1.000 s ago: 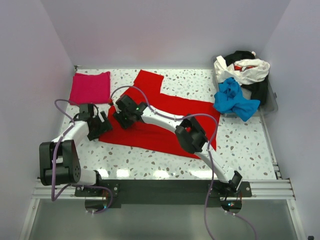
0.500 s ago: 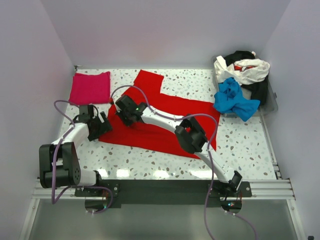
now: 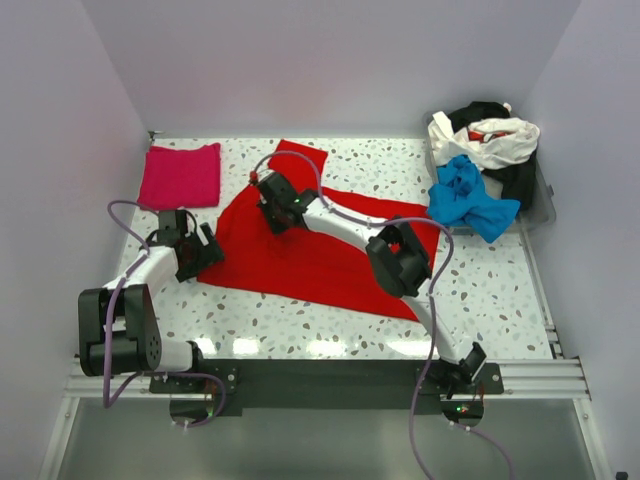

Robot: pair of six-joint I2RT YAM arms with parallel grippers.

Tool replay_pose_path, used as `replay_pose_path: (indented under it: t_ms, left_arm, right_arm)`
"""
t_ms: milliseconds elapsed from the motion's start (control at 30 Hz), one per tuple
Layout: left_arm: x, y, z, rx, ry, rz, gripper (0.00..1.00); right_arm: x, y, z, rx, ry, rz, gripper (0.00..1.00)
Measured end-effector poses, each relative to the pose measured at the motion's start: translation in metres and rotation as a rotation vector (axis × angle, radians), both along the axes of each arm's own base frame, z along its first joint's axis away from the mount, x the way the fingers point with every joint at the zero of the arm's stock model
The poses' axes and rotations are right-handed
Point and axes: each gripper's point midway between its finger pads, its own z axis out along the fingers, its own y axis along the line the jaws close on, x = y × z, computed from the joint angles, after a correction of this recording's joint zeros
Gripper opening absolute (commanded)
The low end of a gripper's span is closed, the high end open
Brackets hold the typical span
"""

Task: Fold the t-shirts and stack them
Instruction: Fold the tshirt

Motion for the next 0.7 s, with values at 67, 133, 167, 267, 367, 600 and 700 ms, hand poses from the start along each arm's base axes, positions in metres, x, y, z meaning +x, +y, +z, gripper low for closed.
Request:
replay_pose_path:
  t_ms: [67, 133, 167, 267, 367, 600, 700]
  left_arm:
    - [0.000, 0.000, 0.000, 0.000, 0.000, 0.001, 0.89]
    - [0.000, 0.000, 0.000, 0.000, 0.000, 0.001, 0.89]
    - [0.000, 0.000, 0.000, 0.000, 0.000, 0.001, 0.89]
    - [0.000, 0.000, 0.000, 0.000, 0.001, 0.000, 0.89]
    - [0.000, 0.000, 0.000, 0.001, 0.001, 0.001, 0.89]
    - [0.001, 0.001, 0.000, 0.003, 0.001, 0.002, 0.89]
    - [0.001, 0.001, 0.000, 0.003, 0.002, 0.002, 0.90]
  right_arm:
    - [0.015, -0.020, 0.002, 0.003, 0.009, -0.054, 0.00]
    - [0.028, -0.036, 0.003, 0.006, 0.013, -0.096, 0.00]
    - [0.035, -0.044, 0.003, 0.007, 0.014, -0.119, 0.00]
    - [0.053, -0.066, 0.000, -0.002, 0.013, -0.176, 0.00]
    - [0.057, -0.074, -0.002, -0.011, 0.015, -0.193, 0.00]
    - [0.056, -0.081, -0.004, -0.053, 0.004, -0.217, 0.00]
    - [0.054, -0.086, -0.006, -0.074, 0.007, -0.237, 0.17]
